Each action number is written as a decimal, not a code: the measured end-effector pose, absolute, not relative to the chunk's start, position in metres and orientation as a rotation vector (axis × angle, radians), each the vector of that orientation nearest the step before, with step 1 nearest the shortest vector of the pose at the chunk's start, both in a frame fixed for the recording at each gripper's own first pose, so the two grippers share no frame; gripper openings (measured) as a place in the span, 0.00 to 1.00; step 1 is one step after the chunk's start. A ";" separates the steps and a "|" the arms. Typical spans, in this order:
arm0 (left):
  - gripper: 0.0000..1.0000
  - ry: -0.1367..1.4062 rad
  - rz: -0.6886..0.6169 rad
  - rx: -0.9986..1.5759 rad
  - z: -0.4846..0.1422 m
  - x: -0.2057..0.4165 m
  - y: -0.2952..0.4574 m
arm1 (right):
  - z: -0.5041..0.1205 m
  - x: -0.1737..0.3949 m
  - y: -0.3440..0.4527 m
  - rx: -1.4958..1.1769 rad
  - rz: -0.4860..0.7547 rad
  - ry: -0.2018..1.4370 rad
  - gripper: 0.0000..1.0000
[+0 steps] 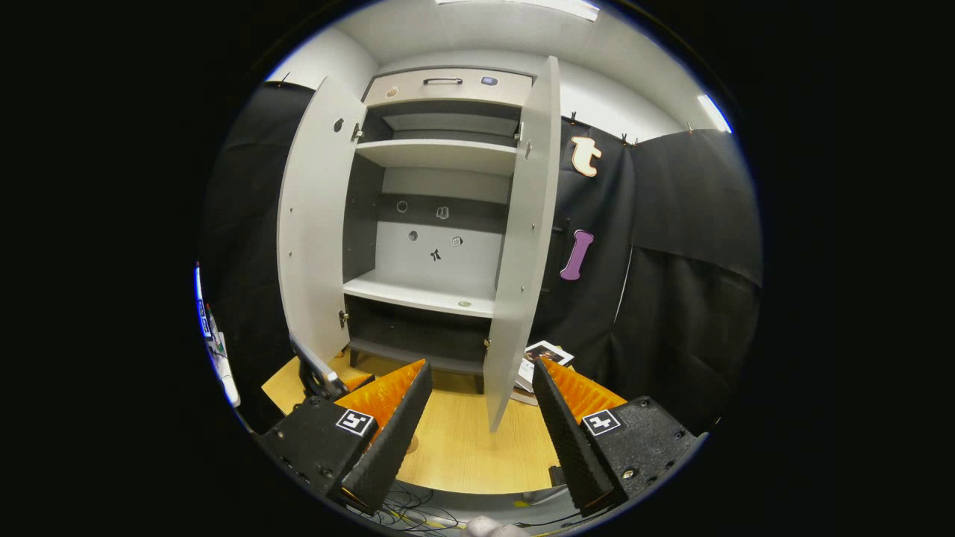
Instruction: Grasp the bottle in the cabinet with the left hand and place it on the coaster, then close the right door with the right hand and the left door with the left hand.
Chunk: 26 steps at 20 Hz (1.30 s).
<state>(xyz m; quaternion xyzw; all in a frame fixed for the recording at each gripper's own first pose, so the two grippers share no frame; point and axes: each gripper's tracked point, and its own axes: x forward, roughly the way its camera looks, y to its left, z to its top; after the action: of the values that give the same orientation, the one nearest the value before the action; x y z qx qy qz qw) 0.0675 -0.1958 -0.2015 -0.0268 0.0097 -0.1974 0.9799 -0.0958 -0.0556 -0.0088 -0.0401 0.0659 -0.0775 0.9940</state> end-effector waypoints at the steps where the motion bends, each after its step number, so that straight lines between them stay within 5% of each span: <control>1: 0.94 0.013 -0.387 -0.036 -0.183 0.063 -0.192 | -0.005 -0.097 -0.056 -0.064 -0.154 0.118 0.84; 10: 0.94 -0.073 -0.319 -0.147 -0.029 0.018 -0.120 | 0.026 -0.085 -0.073 0.020 -0.121 -0.009 0.84; 22: 0.95 -0.008 -0.031 -0.161 -0.009 -0.054 -0.032 | 0.076 0.012 -0.257 0.040 -0.215 -0.086 0.84; 26: 0.95 -0.009 0.041 -0.129 -0.001 -0.063 -0.055 | 0.084 0.057 -0.274 0.075 -0.127 -0.079 0.82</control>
<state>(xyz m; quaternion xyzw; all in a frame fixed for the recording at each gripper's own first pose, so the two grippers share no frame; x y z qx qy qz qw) -0.0630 -0.0550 -0.0007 -0.0647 -0.0046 0.0207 0.9977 0.0567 -0.2741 0.0839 0.0377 -0.0393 -0.0634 0.9965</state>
